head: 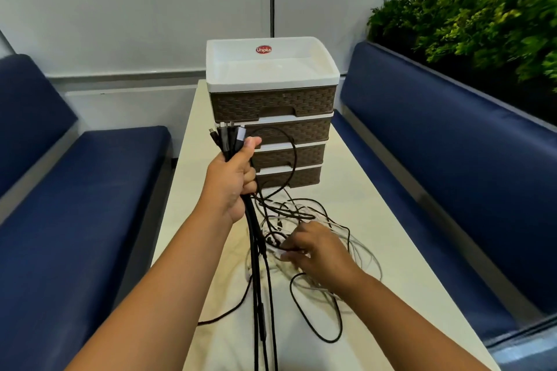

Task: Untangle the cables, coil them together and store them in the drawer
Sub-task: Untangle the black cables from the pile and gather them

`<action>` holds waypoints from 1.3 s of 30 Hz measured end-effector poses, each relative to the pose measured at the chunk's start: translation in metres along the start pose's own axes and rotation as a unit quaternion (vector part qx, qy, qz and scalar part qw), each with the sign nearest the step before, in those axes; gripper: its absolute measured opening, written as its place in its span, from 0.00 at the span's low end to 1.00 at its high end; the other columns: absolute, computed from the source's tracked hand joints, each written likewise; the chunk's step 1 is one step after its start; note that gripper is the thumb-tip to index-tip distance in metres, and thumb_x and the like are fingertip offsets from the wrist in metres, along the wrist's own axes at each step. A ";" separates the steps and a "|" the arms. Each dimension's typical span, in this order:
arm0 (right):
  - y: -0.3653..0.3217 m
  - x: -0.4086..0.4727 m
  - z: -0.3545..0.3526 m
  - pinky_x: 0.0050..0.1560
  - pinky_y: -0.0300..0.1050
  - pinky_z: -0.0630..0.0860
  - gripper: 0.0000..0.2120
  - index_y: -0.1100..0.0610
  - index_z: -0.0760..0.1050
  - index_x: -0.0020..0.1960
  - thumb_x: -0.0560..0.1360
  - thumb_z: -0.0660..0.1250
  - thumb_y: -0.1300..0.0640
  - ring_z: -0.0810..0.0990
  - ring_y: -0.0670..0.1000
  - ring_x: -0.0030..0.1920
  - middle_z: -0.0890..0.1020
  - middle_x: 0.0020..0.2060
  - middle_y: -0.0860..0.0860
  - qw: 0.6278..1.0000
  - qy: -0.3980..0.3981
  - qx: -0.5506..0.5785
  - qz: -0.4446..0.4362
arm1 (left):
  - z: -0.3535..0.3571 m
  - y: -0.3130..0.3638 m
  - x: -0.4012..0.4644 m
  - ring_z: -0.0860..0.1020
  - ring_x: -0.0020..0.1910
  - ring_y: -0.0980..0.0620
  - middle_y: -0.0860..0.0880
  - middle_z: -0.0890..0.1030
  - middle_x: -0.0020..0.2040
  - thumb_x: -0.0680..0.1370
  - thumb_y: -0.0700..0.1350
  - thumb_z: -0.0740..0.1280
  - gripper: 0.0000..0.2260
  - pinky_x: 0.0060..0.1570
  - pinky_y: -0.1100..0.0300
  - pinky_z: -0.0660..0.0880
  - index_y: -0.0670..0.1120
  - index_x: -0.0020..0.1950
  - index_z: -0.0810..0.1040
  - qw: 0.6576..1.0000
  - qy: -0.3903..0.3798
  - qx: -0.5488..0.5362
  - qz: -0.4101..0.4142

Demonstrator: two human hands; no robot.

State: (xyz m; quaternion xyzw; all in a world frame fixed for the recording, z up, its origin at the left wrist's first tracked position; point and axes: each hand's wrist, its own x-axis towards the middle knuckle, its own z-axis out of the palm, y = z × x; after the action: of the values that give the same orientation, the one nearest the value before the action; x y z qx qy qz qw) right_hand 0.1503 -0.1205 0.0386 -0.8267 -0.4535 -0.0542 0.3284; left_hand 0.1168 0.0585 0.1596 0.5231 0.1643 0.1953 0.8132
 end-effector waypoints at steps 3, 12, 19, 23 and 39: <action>0.002 -0.006 0.010 0.42 0.47 0.76 0.07 0.51 0.83 0.46 0.70 0.74 0.51 0.79 0.54 0.42 0.81 0.39 0.49 0.995 -0.068 -0.063 -0.038 | 0.014 0.006 -0.007 0.56 0.22 0.60 0.56 0.60 0.25 0.81 0.47 0.65 0.08 0.22 0.67 0.53 0.45 0.57 0.80 0.999 -0.040 -0.011 0.003; 0.014 -0.031 0.007 0.42 0.33 0.77 0.12 0.54 0.83 0.54 0.74 0.68 0.65 0.82 0.49 0.43 0.82 0.49 0.50 0.954 -0.111 0.118 0.252 | 0.032 0.050 -0.032 0.54 0.22 0.60 0.56 0.57 0.25 0.74 0.51 0.67 0.09 0.20 0.68 0.52 0.49 0.50 0.81 0.985 -0.156 -0.070 0.014; 0.020 -0.040 -0.098 0.38 0.42 0.73 0.21 0.54 0.80 0.44 0.72 0.56 0.76 0.78 0.49 0.36 0.83 0.46 0.58 0.877 0.094 0.265 0.390 | 0.041 0.057 -0.068 0.55 0.20 0.62 0.57 0.57 0.23 0.73 0.51 0.67 0.07 0.21 0.68 0.49 0.50 0.46 0.83 0.980 -0.191 -0.048 -0.029; -0.020 -0.052 -0.167 0.44 0.45 0.76 0.10 0.52 0.80 0.52 0.81 0.61 0.61 0.81 0.51 0.42 0.83 0.51 0.55 0.884 0.165 0.306 0.313 | 0.048 0.055 -0.093 0.55 0.20 0.61 0.57 0.57 0.23 0.73 0.50 0.67 0.08 0.21 0.68 0.49 0.50 0.44 0.85 0.976 -0.212 -0.016 -0.054; -0.094 -0.131 -0.229 0.35 0.48 0.69 0.09 0.51 0.77 0.47 0.82 0.59 0.51 0.67 0.50 0.31 0.71 0.29 0.49 0.934 0.128 0.252 0.220 | 0.107 -0.006 -0.205 0.54 0.22 0.59 0.55 0.56 0.26 0.74 0.50 0.67 0.13 0.22 0.67 0.50 0.47 0.55 0.83 0.980 -0.184 0.077 -0.025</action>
State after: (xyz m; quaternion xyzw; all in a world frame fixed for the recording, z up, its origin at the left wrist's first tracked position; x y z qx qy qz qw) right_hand 0.0477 -0.3150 0.2123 -0.7820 -0.2133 0.0298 0.5848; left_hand -0.0105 -0.1279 0.2098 0.6064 0.0398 0.0621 0.7917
